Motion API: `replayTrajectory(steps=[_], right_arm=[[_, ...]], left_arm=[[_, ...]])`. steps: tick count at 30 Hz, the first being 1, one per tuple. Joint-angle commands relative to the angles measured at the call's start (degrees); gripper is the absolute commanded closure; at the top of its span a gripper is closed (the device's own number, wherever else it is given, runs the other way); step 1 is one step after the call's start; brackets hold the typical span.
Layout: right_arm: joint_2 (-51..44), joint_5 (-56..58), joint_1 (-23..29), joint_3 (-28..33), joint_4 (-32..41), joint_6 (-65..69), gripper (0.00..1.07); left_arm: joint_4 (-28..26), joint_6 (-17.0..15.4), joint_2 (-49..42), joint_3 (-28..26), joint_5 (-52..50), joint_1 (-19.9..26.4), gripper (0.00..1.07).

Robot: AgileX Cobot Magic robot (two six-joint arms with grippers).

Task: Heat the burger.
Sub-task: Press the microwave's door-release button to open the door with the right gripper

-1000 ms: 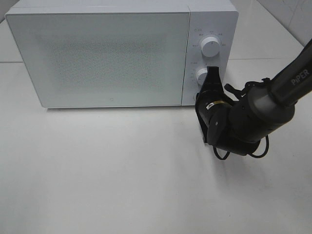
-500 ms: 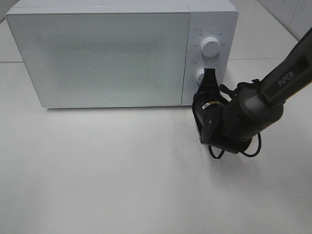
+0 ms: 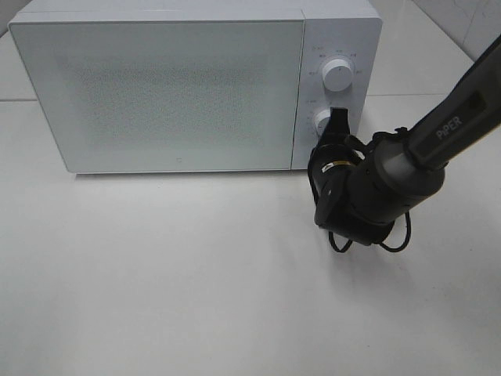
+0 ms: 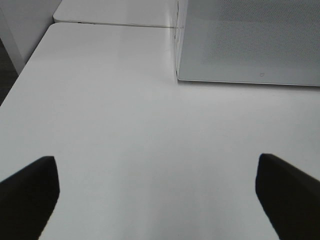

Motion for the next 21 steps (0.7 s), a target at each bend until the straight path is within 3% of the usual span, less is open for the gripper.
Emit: replayTrajectory(steps=[1,7,21], right_arm=[[-0.7,-9.7,-1.0,-4.3,-3.4,0.2,1.07],[-0.4,-14.0,-1.0,-8.0,-3.3,-0.1,1.07],[-1.4,-11.0,-0.6,-6.1,-3.2,-1.7,1.07]], left_arm=[[-0.1,-0.1,-0.9,0.2,0.1,0.1,0.07],[-0.1,-0.1,-0.9,0.2,0.1,0.1,0.07],[-0.1,-0.1,-0.9,0.2,0.1,0.1,0.07]])
